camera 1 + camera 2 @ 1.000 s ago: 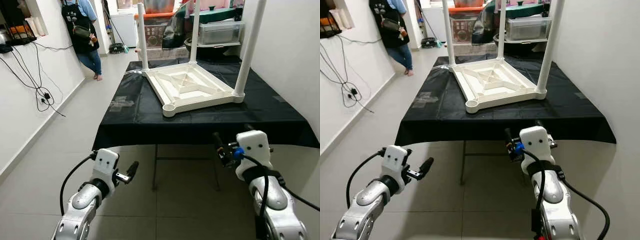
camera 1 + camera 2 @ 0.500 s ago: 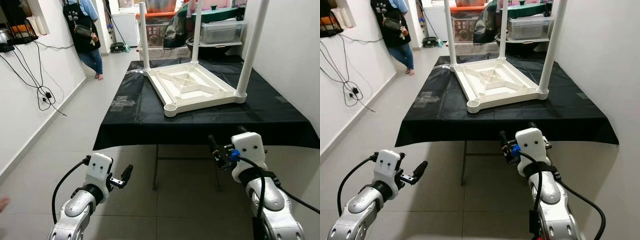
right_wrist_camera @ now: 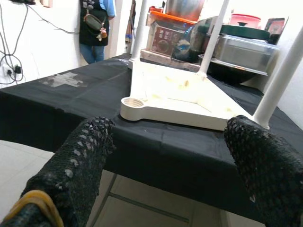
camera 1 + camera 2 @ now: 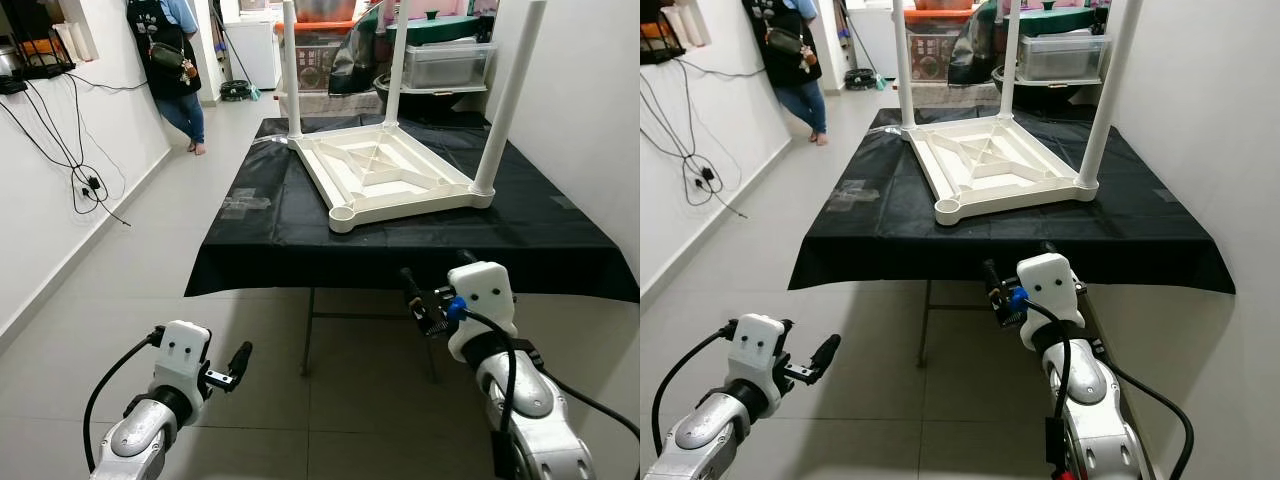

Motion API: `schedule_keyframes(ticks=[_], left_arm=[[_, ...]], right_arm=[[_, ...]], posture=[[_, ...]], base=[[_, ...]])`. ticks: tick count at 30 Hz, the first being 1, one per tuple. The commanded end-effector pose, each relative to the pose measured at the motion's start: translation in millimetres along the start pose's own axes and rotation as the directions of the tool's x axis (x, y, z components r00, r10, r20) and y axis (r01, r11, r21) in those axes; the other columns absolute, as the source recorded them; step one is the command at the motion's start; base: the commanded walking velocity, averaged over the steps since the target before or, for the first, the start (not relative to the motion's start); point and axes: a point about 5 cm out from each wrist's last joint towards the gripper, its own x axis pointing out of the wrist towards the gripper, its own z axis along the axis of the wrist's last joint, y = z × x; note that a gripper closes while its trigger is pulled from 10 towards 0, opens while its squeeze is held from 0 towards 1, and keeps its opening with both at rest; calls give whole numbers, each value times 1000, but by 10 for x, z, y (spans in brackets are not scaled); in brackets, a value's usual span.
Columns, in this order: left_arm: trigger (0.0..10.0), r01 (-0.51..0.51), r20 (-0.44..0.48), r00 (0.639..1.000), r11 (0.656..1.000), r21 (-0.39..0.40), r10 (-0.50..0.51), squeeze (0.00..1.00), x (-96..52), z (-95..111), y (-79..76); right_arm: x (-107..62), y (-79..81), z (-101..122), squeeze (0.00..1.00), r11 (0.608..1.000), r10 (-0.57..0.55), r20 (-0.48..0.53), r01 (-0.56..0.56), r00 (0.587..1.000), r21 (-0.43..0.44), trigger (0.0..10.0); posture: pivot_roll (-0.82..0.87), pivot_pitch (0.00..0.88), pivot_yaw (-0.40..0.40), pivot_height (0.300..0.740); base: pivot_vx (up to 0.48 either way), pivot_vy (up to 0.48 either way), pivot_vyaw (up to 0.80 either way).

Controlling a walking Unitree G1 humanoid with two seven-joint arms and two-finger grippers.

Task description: Building children table

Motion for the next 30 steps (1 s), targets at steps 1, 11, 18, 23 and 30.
schedule_keyframes(ticks=[1, 11, 18, 23, 30], left_arm=[[10000, -14, 2, 1000, 1000, -14, 14, 0, -3, 15, 15], [10000, -5, -9, 1000, 1000, -11, 5, 0, -44, 20, 0], [10000, 14, -17, 1000, 1000, 8, -14, 0, -95, 4, -33], [10000, 17, -4, 1000, 1000, 8, -17, 0, -58, 13, -56], [10000, 34, -3, 999, 999, 4, -34, 0, -30, 27, -87]], right_arm=[[8, 22, 12, 0, 1000, 21, -4, -21, 1000, -3, 10000], [1, 21, -17, 0, 1000, 23, -15, -23, 1000, -16, 10000], [50, 10, -44, 0, 1000, -4, -22, 3, 1000, -22, 10000], [45, -79, -77, 0, 997, -78, -43, 78, 996, 0, 10000], [44, -228, -129, 0, 989, -145, -66, 147, 987, 14, 10000]], posture=[[23, 0, -12, 740], [44, 0, -10, 740], [46, 0, -10, 740], [34, 0, -16, 740], [32, 0, -6, 740]], base=[[0, 0, 0], [0, 0, 0], [0, 0, 114], [0, 0, 800], [0, 0, 229]])
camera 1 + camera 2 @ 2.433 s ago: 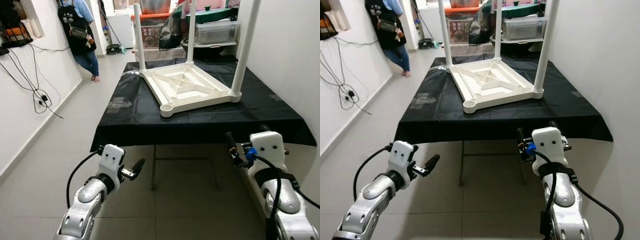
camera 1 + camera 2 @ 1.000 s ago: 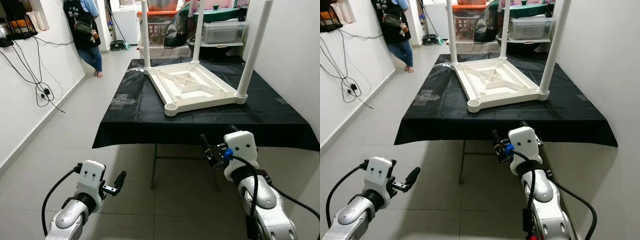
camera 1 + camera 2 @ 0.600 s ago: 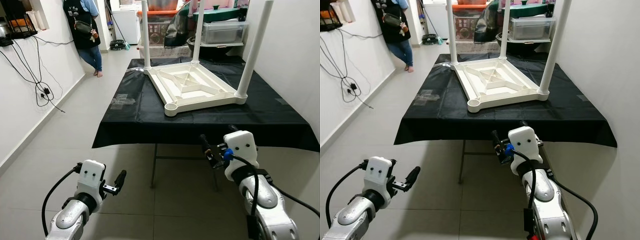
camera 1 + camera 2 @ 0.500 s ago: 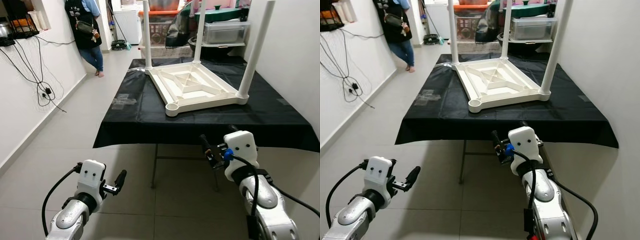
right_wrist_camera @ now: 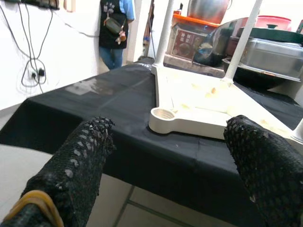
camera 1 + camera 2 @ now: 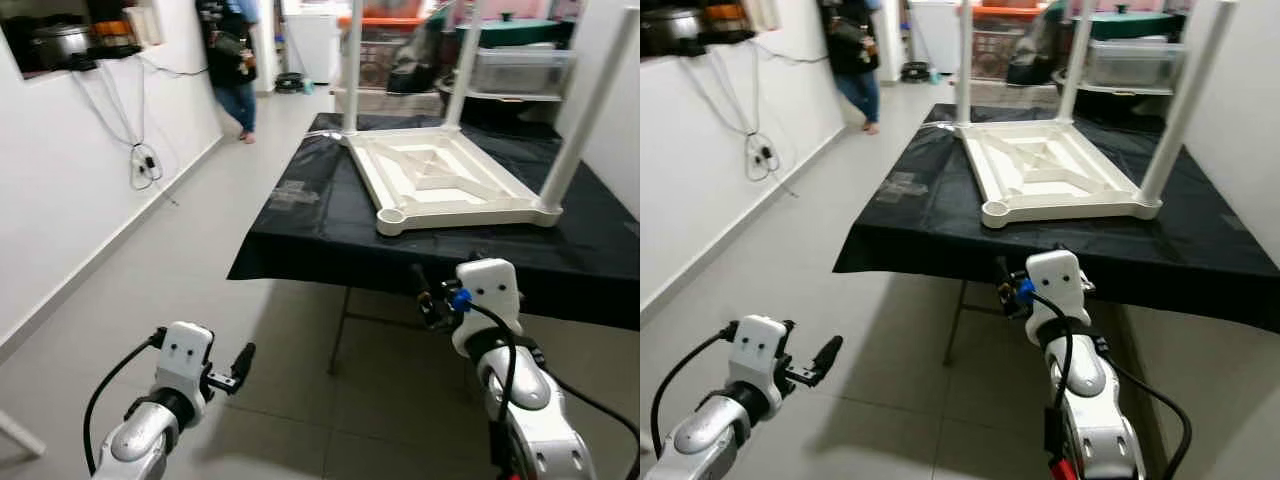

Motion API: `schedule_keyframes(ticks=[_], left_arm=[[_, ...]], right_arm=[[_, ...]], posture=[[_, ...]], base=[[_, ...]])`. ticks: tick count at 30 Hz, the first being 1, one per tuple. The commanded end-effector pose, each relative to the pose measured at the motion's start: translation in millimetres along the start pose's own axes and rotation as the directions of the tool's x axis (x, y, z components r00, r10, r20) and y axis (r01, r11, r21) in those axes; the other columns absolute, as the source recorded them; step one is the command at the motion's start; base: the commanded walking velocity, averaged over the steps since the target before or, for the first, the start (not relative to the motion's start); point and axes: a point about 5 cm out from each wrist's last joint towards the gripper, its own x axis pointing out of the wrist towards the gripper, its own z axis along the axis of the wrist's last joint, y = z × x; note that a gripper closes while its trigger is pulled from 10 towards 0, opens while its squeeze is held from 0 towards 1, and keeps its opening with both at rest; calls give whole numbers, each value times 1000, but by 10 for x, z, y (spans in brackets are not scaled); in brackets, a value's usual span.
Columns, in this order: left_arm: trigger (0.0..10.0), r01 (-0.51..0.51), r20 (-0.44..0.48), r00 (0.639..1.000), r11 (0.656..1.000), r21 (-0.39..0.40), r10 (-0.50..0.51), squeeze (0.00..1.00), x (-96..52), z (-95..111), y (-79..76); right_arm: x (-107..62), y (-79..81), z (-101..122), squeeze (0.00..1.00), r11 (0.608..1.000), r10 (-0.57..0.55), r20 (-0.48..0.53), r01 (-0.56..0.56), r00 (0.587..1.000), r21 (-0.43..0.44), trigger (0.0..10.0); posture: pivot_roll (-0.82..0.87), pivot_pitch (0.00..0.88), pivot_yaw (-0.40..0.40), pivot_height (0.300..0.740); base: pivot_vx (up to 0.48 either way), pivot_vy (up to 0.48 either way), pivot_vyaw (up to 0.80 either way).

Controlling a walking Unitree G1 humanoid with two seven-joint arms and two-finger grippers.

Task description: Building children table

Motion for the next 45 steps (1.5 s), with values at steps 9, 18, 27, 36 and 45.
schedule_keyframes(ticks=[9, 18, 27, 36, 45], left_arm=[[10000, 44, -9, 999, 999, -10, -44, 0, -24, -11, -26], [10000, 51, 3, 999, 999, -18, -51, 0, -4, 9, -52], [10000, 23, -1, 1000, 999, -41, -23, 0, 10, 20, 13], [10000, 25, -2, 1000, 999, -41, -25, 0, 21, 21, 11], [10000, 27, -1, 1000, 999, -39, -27, 0, 36, 20, 3]], right_arm=[[-28, -138, -113, 0, 996, -91, -52, 92, 994, 13, 10000], [-29, -183, -117, 0, 994, -110, -56, 111, 992, 15, 10000], [-29, -171, -131, 0, 994, -107, -62, 108, 992, 16, 10000], [-29, -186, -134, 0, 994, -108, -65, 109, 992, 13, 10000], [-33, -209, -133, 0, 993, -115, -65, 115, 991, 9, 10000]], posture=[[28, 0, -6, 740], [23, 0, -1, 740], [25, 0, -1, 740], [22, 0, 2, 740], [22, 0, 1, 740]], base=[[0, 0, 0], [-221, 0, 0], [0, 231, 0], [0, 480, 0], [0, 449, 0]])
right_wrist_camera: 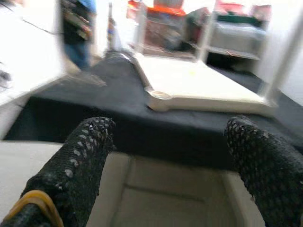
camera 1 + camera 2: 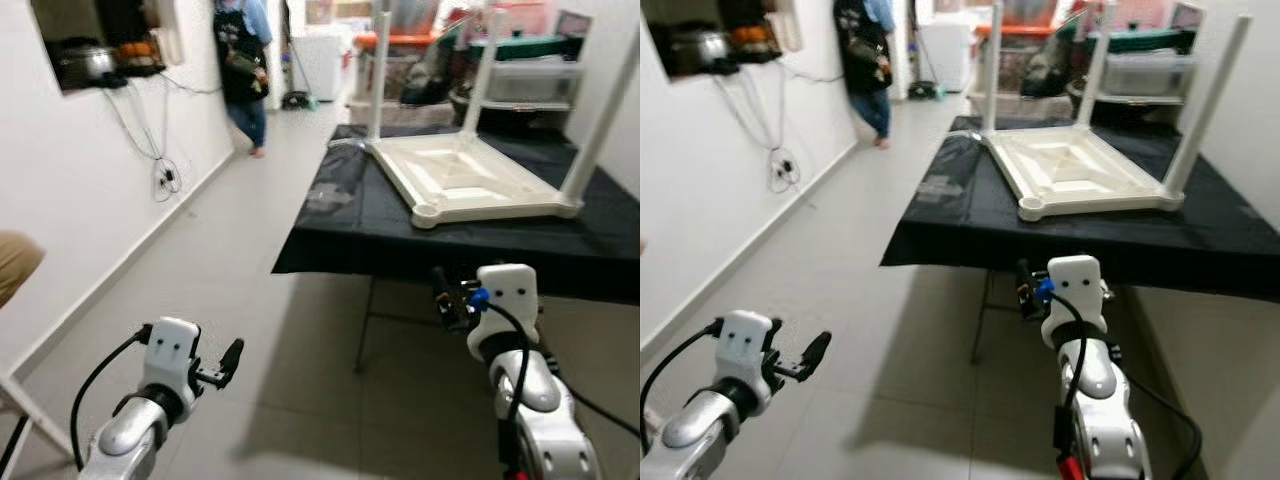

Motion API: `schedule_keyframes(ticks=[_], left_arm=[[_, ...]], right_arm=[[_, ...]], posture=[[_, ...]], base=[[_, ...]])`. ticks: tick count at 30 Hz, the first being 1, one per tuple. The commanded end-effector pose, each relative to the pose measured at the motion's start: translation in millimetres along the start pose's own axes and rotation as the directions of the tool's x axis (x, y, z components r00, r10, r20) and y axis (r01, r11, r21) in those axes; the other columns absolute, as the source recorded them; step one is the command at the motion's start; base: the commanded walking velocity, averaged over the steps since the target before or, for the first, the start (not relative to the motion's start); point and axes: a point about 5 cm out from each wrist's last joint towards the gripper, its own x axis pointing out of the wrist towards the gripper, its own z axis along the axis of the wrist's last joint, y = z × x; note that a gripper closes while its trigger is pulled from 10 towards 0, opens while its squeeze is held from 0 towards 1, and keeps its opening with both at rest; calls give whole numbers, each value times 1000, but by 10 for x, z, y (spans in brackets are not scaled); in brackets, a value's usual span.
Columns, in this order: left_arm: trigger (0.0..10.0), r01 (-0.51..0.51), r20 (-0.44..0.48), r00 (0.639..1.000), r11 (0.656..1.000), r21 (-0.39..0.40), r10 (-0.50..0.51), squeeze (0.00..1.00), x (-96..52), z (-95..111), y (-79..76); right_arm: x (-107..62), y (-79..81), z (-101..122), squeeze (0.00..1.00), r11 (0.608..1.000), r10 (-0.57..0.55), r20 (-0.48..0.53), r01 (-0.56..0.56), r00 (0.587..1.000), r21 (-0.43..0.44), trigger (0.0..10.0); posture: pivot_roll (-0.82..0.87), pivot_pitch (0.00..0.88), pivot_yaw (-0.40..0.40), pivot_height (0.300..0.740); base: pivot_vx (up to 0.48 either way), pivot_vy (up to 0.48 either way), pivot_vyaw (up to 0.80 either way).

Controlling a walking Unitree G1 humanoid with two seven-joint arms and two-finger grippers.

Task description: Building children table

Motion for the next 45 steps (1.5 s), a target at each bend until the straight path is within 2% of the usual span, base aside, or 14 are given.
schedule_keyframes(ticks=[1, 12, 35, 45], left_arm=[[10000, -27, -12, 1000, 1000, 17, 27, 0, -19, -5, 83], [10000, -32, -11, 999, 999, 13, 32, 0, -25, -3, 81], [10000, -44, 30, 999, 999, -7, 44, 0, -30, 51, 73], [10000, -42, 35, 998, 999, -12, 42, 0, -34, 53, 66]], right_arm=[[13, 77, 34, 0, 999, 27, 12, -28, 1000, 16, 10000], [8, 70, 37, 0, 999, 30, 12, -30, 999, 11, 10000], [-136, 85, 0, 0, 998, 59, -8, -60, 998, -9, 10000], [-139, 92, 1, 0, 998, 64, -9, -64, 998, -11, 10000]], posture=[[22, 0, 1, 740], [19, 0, -1, 740], [-3, 0, 13, 740], [-1, 0, 12, 740]], base=[[0, 341, 0], [0, 337, 0], [0, 0, 0], [0, 0, 0]])
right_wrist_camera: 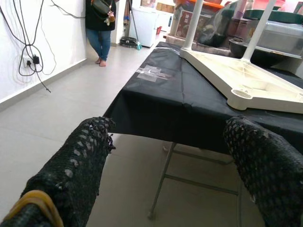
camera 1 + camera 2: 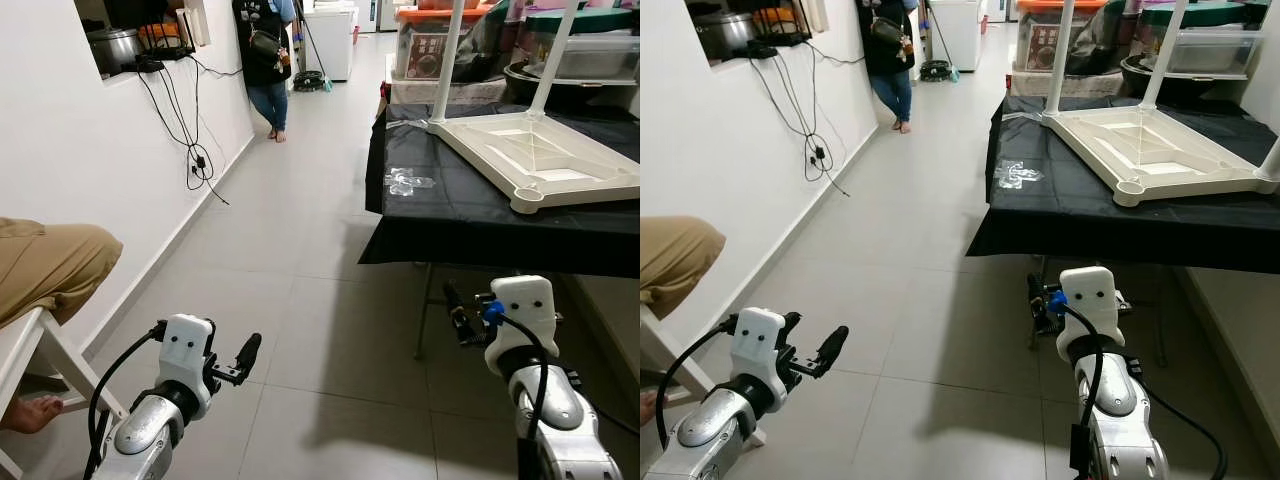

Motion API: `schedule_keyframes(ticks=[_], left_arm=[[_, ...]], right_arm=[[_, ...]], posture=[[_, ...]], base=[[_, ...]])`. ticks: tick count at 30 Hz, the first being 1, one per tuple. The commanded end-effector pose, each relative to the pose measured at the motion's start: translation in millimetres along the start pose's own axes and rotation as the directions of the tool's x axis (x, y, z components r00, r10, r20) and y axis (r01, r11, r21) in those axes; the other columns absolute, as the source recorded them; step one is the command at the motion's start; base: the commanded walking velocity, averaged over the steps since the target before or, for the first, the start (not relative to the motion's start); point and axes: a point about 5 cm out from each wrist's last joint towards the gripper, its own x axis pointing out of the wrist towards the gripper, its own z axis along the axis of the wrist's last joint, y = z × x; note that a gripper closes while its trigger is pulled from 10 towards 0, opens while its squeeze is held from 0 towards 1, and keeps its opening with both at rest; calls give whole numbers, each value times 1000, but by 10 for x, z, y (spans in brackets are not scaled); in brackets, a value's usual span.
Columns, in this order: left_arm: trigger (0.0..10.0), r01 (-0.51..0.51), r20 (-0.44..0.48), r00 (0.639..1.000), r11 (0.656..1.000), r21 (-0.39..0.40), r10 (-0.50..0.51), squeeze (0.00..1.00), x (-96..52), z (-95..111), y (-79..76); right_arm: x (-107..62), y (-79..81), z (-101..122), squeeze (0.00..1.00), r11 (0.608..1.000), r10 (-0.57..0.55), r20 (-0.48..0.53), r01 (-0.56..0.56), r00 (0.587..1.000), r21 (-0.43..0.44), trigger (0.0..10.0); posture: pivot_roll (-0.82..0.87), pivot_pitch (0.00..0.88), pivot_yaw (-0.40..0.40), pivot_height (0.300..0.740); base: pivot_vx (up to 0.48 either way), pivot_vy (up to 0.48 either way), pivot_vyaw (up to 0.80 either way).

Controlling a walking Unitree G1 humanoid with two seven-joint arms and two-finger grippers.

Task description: Building children table

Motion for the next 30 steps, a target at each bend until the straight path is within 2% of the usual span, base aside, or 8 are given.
schedule_keyframes(ticks=[1, 8, 12, 15, 16, 17, 22, 30], left_arm=[[10000, -5, 7, 1000, 1000, -14, 5, 0, -2, -1, 5], [10000, -5, 24, 1000, 1000, -13, 5, 0, 26, 38, 7], [10000, -1, 29, 1000, 1000, -14, 2, 0, 36, 37, -10], [10000, 0, 28, 1000, 1000, -13, 1, 0, 39, 37, -13], [10000, 1, 27, 1000, 1000, -13, -1, 0, 42, 37, -16], [10000, 5, 28, 1000, 1000, -8, -4, 0, 44, 38, -21], [10000, 7, 26, 1000, 1000, -4, -7, 0, 40, 35, -25], [10000, 16, 12, 1000, 1000, 0, -16, 0, 27, 8, -55]], right_arm=[[-15, 36, -5, 0, 1000, 18, -10, -18, 1000, 2, 10000], [-13, 50, -4, 0, 1000, 18, -13, -18, 1000, 4, 10000], [-7, 45, 7, 0, 1000, 17, -9, -17, 1000, 16, 10000], [-2, 49, 11, 0, 1000, 26, -9, -26, 1000, -3, 10000], [0, 63, 19, 0, 998, 41, -4, -41, 999, -41, 10000], [0, 73, 20, 0, 996, 48, -4, -48, 999, -75, 10000], [2, 35, 42, 0, 1000, 14, 7, -14, 1000, 8, 10000], [-23, 36, 4, 0, 1000, 18, -12, -18, 1000, -4, 10000]], posture=[[0, 0, 13, 740], [-2, 0, 16, 740], [-1, 0, 18, 740], [-1, 0, 18, 740], [0, 0, 18, 740], [0, 0, 17, 740], [2, 0, 17, 740], [-1, 0, 18, 740]], base=[[0, 0, 0], [480, 0, 0], [0, 0, 0], [0, 0, 0], [0, 0, 0], [0, 0, 800], [0, 0, 800], [0, 0, 630]])
